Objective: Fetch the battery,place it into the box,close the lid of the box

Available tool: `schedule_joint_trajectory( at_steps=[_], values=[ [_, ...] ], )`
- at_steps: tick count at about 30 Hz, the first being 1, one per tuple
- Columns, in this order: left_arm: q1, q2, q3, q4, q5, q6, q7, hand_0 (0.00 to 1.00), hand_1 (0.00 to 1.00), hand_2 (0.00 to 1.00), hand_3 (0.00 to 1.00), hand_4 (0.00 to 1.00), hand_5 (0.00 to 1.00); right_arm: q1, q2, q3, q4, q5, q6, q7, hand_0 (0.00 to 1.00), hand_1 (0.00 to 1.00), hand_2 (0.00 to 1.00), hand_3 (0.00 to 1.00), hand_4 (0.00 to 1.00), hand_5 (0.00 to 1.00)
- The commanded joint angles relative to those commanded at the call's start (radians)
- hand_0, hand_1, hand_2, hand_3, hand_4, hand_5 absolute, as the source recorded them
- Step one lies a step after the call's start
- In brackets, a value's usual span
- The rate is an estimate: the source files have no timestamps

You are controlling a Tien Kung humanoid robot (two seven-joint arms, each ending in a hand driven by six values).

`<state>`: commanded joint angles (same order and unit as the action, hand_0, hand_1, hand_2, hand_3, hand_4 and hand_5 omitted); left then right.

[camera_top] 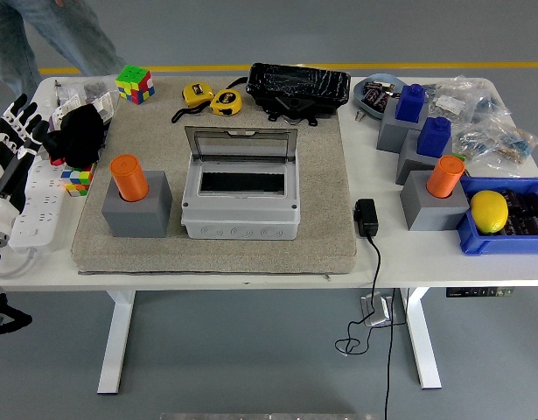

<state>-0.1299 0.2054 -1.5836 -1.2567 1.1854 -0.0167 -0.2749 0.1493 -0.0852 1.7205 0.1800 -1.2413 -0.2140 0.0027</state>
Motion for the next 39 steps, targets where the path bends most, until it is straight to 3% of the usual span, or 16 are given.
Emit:
schedule_joint_trajectory(
  at_steps=[10, 11, 16, 17, 28, 29, 31, 39],
  values=[
    [-0.054, 0.016, 0.043, 0.078, -0.003, 0.003, 0.000, 0.920, 0.992, 0.988, 0.987, 0.998, 0.561, -0.001, 0.002, -0.001, 0.000, 0.000, -0.001, -0.001, 0.862, 0.798, 0.747, 0.779, 0.998, 0.998],
    [-0.057, 0.018, 0.046, 0.081, -0.003, 0.003, 0.000, 0.833, 0.941, 0.974, 0.987, 0.998, 0.536, -0.002, 0.002, 0.000, 0.000, -0.001, -0.001, -0.001, 0.862, 0.798, 0.746, 0.779, 0.998, 0.998],
    [-0.075, 0.016, 0.078, 0.101, -0.016, 0.002, -0.003, 0.833, 0.941, 0.974, 0.987, 0.998, 0.536, -0.004, 0.001, 0.003, 0.000, -0.006, -0.002, -0.003, 0.862, 0.798, 0.746, 0.779, 0.998, 0.998],
    [-0.082, 0.013, 0.091, 0.114, -0.020, 0.002, -0.004, 0.814, 0.899, 0.846, 0.881, 0.998, 0.530, -0.003, 0.002, 0.002, 0.000, -0.006, -0.002, -0.004, 0.863, 0.796, 0.746, 0.779, 0.998, 0.998],
    [-0.122, -0.015, 0.161, 0.182, -0.067, -0.002, -0.024, 0.814, 0.898, 0.861, 0.884, 0.998, 0.534, -0.004, 0.007, -0.010, 0.000, 0.002, 0.003, -0.005, 0.861, 0.796, 0.747, 0.779, 0.998, 0.998],
    [-0.125, -0.019, 0.162, 0.184, -0.070, -0.001, -0.027, 0.825, 0.909, 0.923, 0.915, 0.998, 0.539, -0.004, 0.006, -0.009, 0.000, 0.000, 0.004, -0.006, 0.861, 0.796, 0.746, 0.779, 0.998, 0.998],
    [-0.130, -0.028, 0.165, 0.183, -0.072, 0.000, -0.031, 0.825, 0.909, 0.923, 0.915, 0.998, 0.539, -0.004, 0.005, -0.010, 0.000, -0.001, 0.004, -0.007, 0.861, 0.796, 0.746, 0.779, 0.998, 0.998],
    [-0.152, -0.079, 0.171, 0.196, -0.059, 0.005, -0.042, 0.837, 0.915, 0.925, 0.922, 0.998, 0.537, -0.001, 0.001, -0.018, 0.000, 0.002, 0.002, -0.007, 0.860, 0.795, 0.746, 0.779, 0.998, 0.998]
  ],
)
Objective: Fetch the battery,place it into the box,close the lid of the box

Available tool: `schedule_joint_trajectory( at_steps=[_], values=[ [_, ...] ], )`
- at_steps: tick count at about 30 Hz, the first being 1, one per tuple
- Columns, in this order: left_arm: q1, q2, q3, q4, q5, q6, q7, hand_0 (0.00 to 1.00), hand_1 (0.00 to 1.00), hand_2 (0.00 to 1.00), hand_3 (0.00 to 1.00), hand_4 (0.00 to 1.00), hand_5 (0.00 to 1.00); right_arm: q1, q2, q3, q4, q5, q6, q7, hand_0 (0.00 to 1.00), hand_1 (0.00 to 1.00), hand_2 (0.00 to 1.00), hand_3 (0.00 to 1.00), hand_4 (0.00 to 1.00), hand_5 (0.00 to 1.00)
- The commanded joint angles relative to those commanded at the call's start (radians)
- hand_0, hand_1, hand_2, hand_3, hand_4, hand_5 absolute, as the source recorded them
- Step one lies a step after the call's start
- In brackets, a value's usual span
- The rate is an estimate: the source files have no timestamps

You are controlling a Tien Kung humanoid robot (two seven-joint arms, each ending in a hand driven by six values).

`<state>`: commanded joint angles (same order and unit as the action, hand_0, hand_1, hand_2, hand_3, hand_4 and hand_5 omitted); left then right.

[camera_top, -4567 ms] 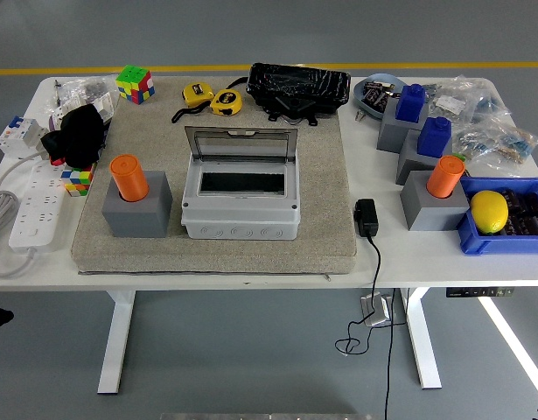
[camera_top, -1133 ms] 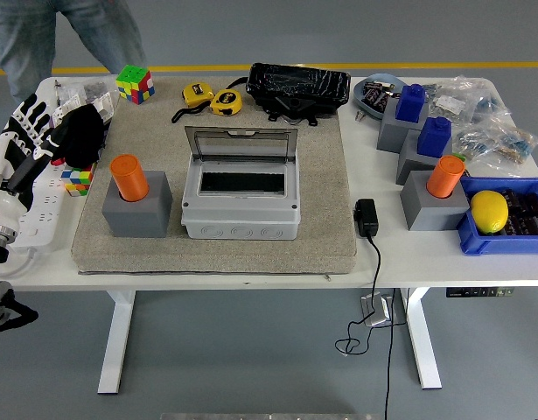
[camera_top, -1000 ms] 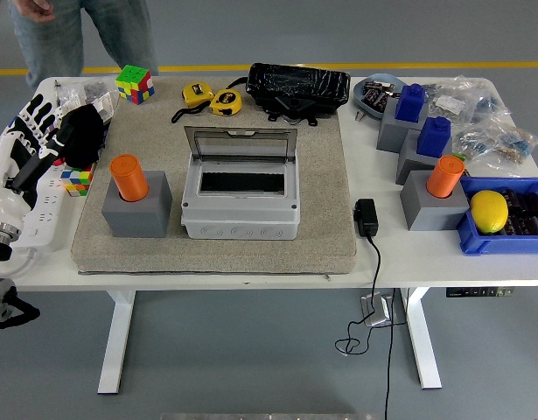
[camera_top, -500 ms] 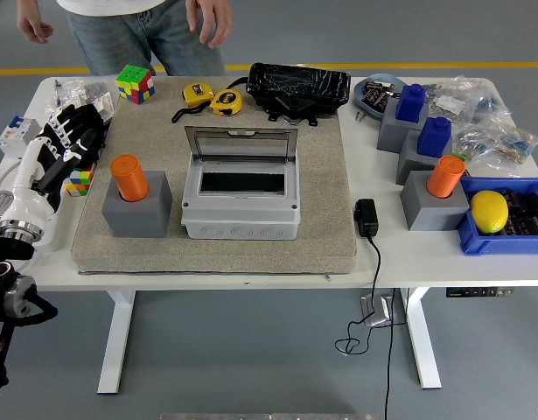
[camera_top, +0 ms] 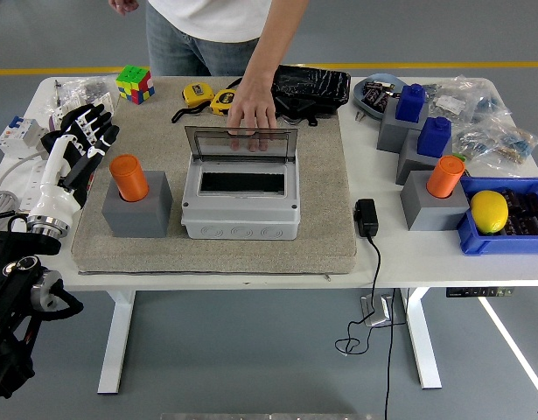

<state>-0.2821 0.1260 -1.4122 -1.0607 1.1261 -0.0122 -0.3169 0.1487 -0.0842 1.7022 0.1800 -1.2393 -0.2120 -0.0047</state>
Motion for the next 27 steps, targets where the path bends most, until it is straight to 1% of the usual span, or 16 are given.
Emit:
schedule_joint_trajectory(
  at_steps=[5, 7, 8, 10, 13, 14, 19, 20, 25, 27],
  values=[
    [-0.003, -0.025, -0.003, 0.005, 0.010, 0.000, -0.004, 0.837, 0.915, 0.924, 0.924, 0.998, 0.535, -0.002, 0.002, 0.001, 0.000, -0.005, -0.001, -0.001, 0.861, 0.794, 0.747, 0.779, 0.998, 0.998],
    [-0.004, -0.029, 0.000, 0.005, 0.013, -0.001, -0.004, 0.837, 0.915, 0.924, 0.924, 0.998, 0.535, -0.002, 0.002, 0.000, 0.000, -0.006, -0.001, -0.002, 0.861, 0.794, 0.747, 0.779, 0.998, 0.998],
    [-0.004, -0.030, 0.001, 0.004, 0.016, -0.002, -0.004, 0.823, 0.913, 0.923, 0.942, 0.998, 0.452, -0.002, 0.002, 0.001, 0.000, -0.006, -0.001, -0.002, 0.862, 0.794, 0.747, 0.778, 0.998, 0.998],
    [-0.004, -0.032, 0.002, 0.003, 0.025, -0.001, -0.003, 0.823, 0.913, 0.923, 0.942, 0.998, 0.452, -0.002, 0.001, 0.002, 0.000, -0.007, -0.001, -0.002, 0.862, 0.794, 0.747, 0.778, 0.998, 0.998],
    [-0.002, -0.034, 0.002, 0.001, 0.050, 0.013, 0.001, 0.823, 0.913, 0.923, 0.942, 0.998, 0.452, -0.001, -0.001, 0.001, 0.000, -0.006, -0.002, -0.003, 0.862, 0.794, 0.747, 0.778, 0.998, 0.998],
    [-0.002, -0.034, 0.003, 0.000, 0.055, 0.017, 0.003, 0.778, 0.892, 0.897, 0.934, 0.998, 0.158, -0.001, -0.002, 0.001, 0.000, -0.005, -0.002, -0.003, 0.860, 0.794, 0.747, 0.779, 0.998, 0.998],
    [0.001, -0.038, 0.006, 0.007, 0.075, 0.039, 0.005, 0.778, 0.892, 0.897, 0.934, 0.998, 0.158, -0.003, -0.001, -0.001, 0.000, -0.005, -0.001, -0.003, 0.860, 0.794, 0.747, 0.779, 0.998, 0.998],
    [0.001, -0.039, 0.006, 0.011, 0.075, 0.041, 0.004, 0.767, 0.882, 0.879, 0.931, 0.998, 0.077, -0.004, 0.000, -0.002, 0.000, -0.003, -0.001, -0.003, 0.861, 0.794, 0.747, 0.779, 0.998, 0.998],
    [-0.002, -0.039, 0.012, 0.032, 0.084, 0.052, 0.003, 0.767, 0.882, 0.879, 0.931, 0.998, 0.077, -0.003, 0.002, -0.003, 0.000, -0.002, -0.001, -0.002, 0.861, 0.794, 0.747, 0.779, 0.998, 0.998],
    [-0.004, -0.043, 0.012, 0.039, 0.090, 0.056, 0.001, 0.771, 0.889, 0.871, 0.925, 0.998, 0.060, -0.003, 0.001, -0.004, 0.000, 0.000, -0.001, -0.002, 0.860, 0.793, 0.746, 0.779, 0.998, 0.998]
  ],
)
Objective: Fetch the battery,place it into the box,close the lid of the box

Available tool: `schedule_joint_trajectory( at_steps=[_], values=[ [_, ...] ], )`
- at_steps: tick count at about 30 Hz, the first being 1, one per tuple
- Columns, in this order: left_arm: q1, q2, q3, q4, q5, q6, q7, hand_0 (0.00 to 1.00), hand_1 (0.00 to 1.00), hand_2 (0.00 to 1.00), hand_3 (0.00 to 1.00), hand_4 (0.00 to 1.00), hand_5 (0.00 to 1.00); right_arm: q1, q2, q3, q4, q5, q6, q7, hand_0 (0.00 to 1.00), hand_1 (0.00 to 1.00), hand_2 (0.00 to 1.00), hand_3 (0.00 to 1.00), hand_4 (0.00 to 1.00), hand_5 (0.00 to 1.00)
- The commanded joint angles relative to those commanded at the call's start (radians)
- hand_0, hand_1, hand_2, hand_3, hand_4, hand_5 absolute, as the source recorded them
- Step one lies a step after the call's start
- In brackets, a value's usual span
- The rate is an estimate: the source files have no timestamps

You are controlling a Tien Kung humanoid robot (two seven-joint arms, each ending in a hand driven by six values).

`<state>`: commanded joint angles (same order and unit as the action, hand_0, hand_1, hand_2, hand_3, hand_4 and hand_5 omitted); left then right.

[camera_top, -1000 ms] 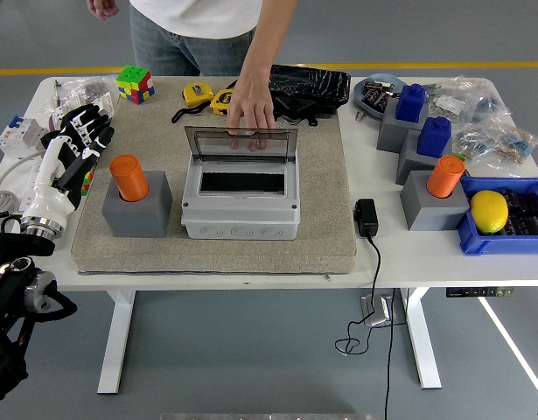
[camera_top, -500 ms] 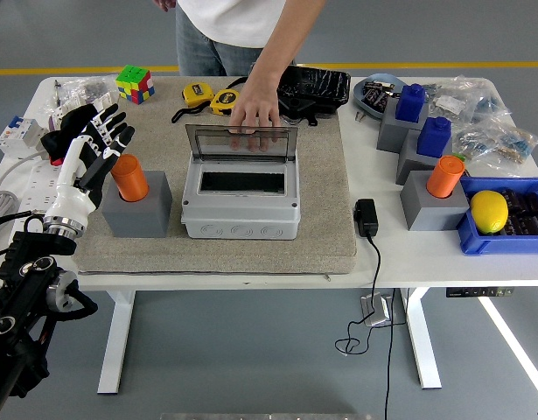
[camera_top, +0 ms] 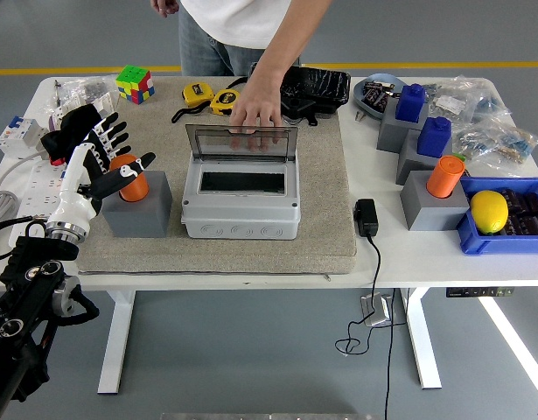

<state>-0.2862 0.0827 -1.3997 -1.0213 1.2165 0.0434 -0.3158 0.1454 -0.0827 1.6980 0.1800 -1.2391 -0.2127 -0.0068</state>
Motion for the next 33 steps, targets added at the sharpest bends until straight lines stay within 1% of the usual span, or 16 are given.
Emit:
schedule_joint_trajectory(
  at_steps=[10, 11, 16, 17, 22, 23, 28, 29, 33],
  values=[
    [-0.005, -0.010, 0.009, 0.014, 0.020, 0.016, -0.005, 0.784, 0.892, 0.870, 0.914, 0.998, 0.065, 0.000, 0.000, 0.001, 0.000, 0.001, 0.000, 0.000, 0.859, 0.792, 0.747, 0.779, 0.998, 0.998],
    [-0.005, -0.011, 0.010, 0.017, 0.020, 0.019, -0.006, 0.804, 0.889, 0.863, 0.898, 0.998, 0.077, 0.000, 0.001, 0.000, 0.000, 0.001, 0.000, 0.000, 0.859, 0.793, 0.747, 0.779, 0.998, 0.998],
    [-0.005, -0.017, 0.013, 0.035, 0.017, 0.025, -0.011, 0.804, 0.889, 0.863, 0.898, 0.998, 0.077, -0.001, 0.002, 0.003, 0.000, 0.000, 0.001, 0.000, 0.859, 0.793, 0.747, 0.779, 0.998, 0.998],
    [-0.005, -0.018, 0.012, 0.038, 0.015, 0.027, -0.013, 0.807, 0.884, 0.846, 0.872, 0.998, 0.089, -0.001, 0.002, 0.004, 0.000, -0.001, 0.001, 0.000, 0.859, 0.792, 0.746, 0.779, 0.998, 0.998],
    [-0.005, -0.020, 0.016, 0.048, 0.009, 0.035, -0.019, 0.807, 0.884, 0.846, 0.872, 0.998, 0.089, -0.001, 0.002, 0.006, 0.000, -0.002, 0.000, -0.001, 0.859, 0.792, 0.746, 0.779, 0.998, 0.998],
    [-0.005, -0.021, 0.016, 0.050, 0.009, 0.037, -0.020, 0.804, 0.864, 0.807, 0.844, 0.998, 0.098, -0.001, 0.002, 0.006, 0.000, -0.002, 0.000, -0.001, 0.859, 0.793, 0.746, 0.778, 0.998, 0.998],
    [-0.007, -0.024, 0.021, 0.055, 0.008, 0.045, -0.023, 0.804, 0.864, 0.807, 0.844, 0.998, 0.098, 0.001, 0.002, 0.005, 0.000, -0.001, 0.000, 0.001, 0.859, 0.793, 0.746, 0.778, 0.998, 0.998],
    [-0.008, -0.025, 0.022, 0.056, 0.009, 0.046, -0.023, 0.794, 0.834, 0.783, 0.801, 0.998, 0.103, 0.001, 0.003, 0.006, 0.000, -0.002, 0.000, 0.001, 0.858, 0.793, 0.746, 0.778, 0.998, 0.998],
    [-0.008, -0.026, 0.027, 0.061, 0.008, 0.047, -0.023, 0.794, 0.834, 0.783, 0.801, 0.998, 0.103, 0.000, 0.003, 0.007, 0.000, -0.002, 0.000, 0.001, 0.858, 0.793, 0.746, 0.778, 0.998, 0.998]
  ],
)
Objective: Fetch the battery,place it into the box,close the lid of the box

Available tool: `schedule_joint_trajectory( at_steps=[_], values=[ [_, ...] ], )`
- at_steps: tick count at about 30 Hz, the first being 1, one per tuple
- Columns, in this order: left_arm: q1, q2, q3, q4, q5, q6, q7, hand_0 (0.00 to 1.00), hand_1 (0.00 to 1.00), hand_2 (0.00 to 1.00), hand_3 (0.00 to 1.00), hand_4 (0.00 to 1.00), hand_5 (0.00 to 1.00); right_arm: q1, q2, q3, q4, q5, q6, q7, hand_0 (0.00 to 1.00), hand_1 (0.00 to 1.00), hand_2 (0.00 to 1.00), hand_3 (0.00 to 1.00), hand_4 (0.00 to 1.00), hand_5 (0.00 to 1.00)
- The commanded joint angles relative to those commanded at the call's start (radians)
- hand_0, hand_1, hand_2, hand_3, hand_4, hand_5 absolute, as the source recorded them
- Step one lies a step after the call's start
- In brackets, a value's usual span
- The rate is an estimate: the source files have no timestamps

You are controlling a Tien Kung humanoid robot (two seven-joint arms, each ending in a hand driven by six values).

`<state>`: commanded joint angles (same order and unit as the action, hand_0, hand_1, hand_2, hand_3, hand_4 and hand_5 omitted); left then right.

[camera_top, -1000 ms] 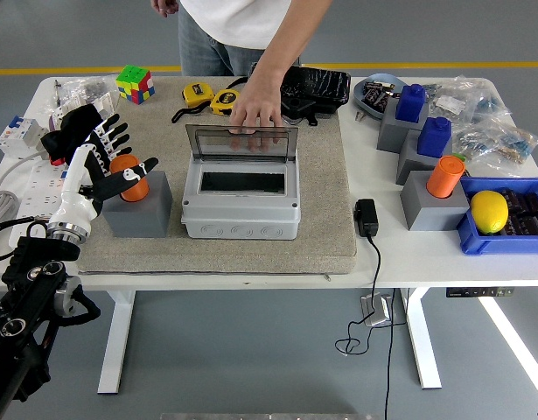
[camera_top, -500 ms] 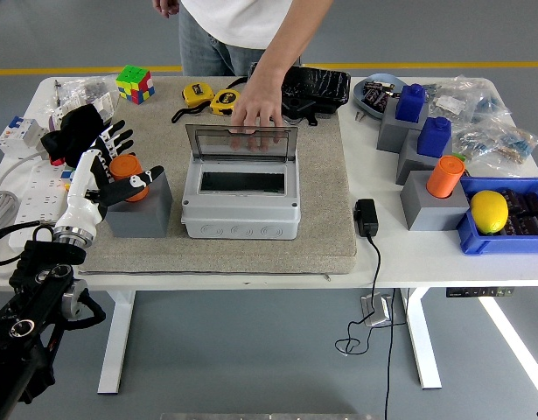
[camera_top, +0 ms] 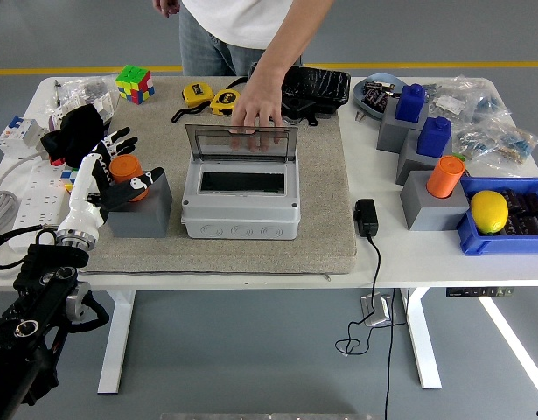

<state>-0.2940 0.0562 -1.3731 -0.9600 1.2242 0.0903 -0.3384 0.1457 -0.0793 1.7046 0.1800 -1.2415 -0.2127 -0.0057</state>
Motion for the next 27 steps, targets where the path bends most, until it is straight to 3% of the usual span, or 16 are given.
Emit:
schedule_joint_trajectory(
  at_steps=[27],
  values=[
    [-0.002, -0.004, 0.025, 0.014, 0.017, 0.015, 0.005, 0.779, 0.827, 0.720, 0.715, 0.998, 0.114, 0.001, 0.000, 0.005, 0.000, -0.003, 0.000, 0.001, 0.858, 0.794, 0.746, 0.777, 0.998, 0.998]
  ],
)
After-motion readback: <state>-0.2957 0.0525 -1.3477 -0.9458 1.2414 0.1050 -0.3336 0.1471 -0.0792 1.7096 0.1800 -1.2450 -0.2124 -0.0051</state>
